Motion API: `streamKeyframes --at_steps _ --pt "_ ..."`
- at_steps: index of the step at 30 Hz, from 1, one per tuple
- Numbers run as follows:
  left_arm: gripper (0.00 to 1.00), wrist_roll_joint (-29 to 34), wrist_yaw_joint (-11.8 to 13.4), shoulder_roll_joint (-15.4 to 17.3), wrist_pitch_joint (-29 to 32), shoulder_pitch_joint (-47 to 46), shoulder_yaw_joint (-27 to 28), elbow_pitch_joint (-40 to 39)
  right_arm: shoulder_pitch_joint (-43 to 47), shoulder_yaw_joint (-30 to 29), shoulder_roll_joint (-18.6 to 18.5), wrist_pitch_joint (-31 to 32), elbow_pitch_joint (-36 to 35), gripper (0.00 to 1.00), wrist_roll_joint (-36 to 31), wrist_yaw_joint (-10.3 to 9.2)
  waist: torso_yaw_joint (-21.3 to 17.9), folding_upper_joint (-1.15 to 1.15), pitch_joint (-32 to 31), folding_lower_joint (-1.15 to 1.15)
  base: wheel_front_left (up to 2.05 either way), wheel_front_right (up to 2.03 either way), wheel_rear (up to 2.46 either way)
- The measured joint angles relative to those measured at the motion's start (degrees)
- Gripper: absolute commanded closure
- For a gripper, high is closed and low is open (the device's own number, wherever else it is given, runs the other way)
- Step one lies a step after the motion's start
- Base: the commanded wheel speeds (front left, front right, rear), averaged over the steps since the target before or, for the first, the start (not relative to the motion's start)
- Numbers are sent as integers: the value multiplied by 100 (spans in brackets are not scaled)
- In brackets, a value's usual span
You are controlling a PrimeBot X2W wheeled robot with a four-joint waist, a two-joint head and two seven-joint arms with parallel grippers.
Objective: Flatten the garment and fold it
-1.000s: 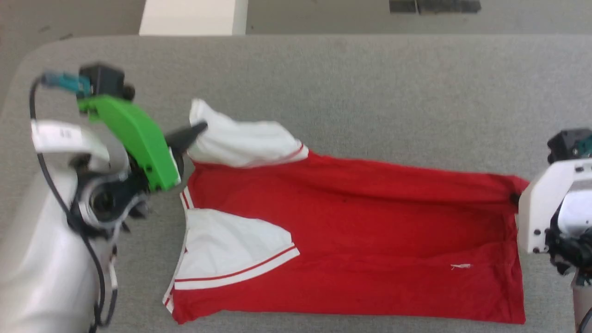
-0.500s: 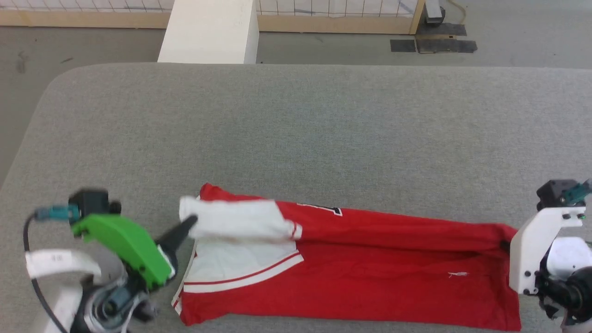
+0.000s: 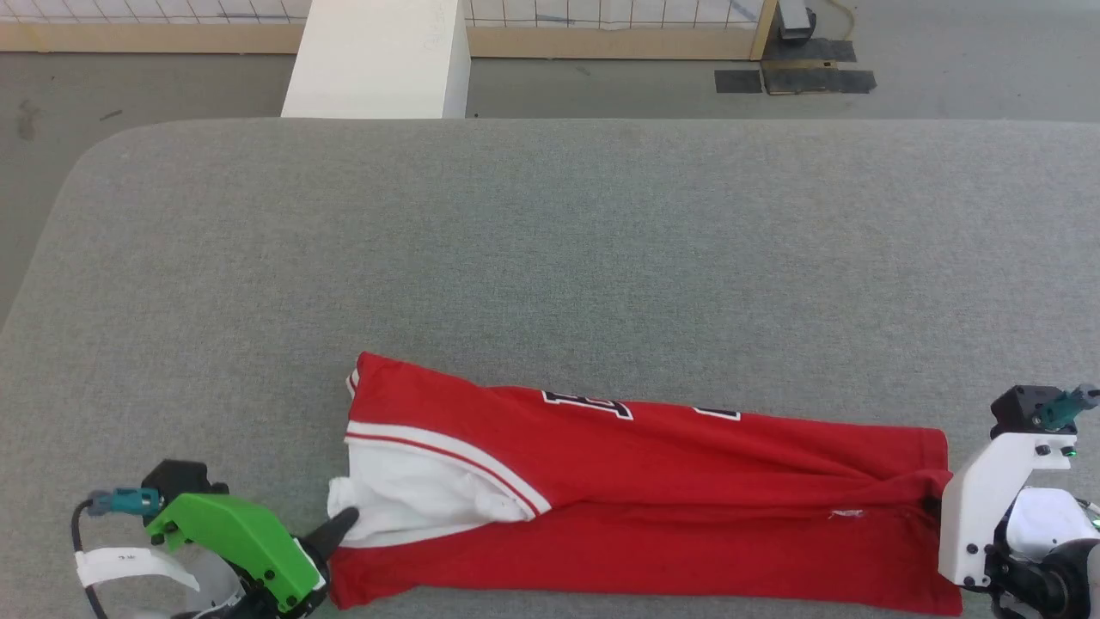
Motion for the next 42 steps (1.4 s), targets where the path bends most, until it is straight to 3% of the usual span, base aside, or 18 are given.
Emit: streamKeyframes --at_steps 3,4,5,6,13,19,24,26,31,35,42 --pt "100 0 19 -27 0 0 -33 127 4 -5 12 -66 63 100 1 0 -13 0 -2 0 0 0 0" --pt "77 7 21 -34 0 -1 -42 164 4 -5 20 -115 68 65 1 0 -21 0 -6 0 0 0 0" --pt "31 18 24 -32 1 -2 -62 193 6 -2 21 -147 82 0 0 0 -27 0 -16 0 0 0 0" --pt "0 25 24 -32 -1 -2 -66 214 7 -1 21 -166 96 0 0 0 -30 0 -28 0 0 0 0" --pt "0 321 238 231 2 3 -75 272 210 -90 -74 -252 -157 0 229 0 -27 0 -238 0 0 0 0" --pt "0 688 425 647 -240 -19 156 -211 435 -404 -338 242 -864 0 654 0 -1 0 -383 0 0 0 0" --pt "0 1725 42 959 -1688 -497 434 -575 427 -519 -712 486 -1099 0 1026 0 12 0 -260 0 0 0 0" --pt "0 2128 -227 960 -2434 -734 452 -613 359 -455 -828 489 -1098 0 1265 0 14 0 -172 0 0 0 0" --pt "0 2889 -592 824 -3883 -1010 364 -372 240 -132 -1096 466 -916 0 1595 0 30 0 70 0 0 0 0" --pt "0 3254 -762 669 -4223 -1086 347 -163 240 53 -1111 344 -650 0 1693 0 42 0 256 0 0 0 0" --pt "0 3718 -1024 277 -4272 -1120 630 -123 238 481 -1040 -33 -303 0 1781 0 48 0 480 0 0 0 0"
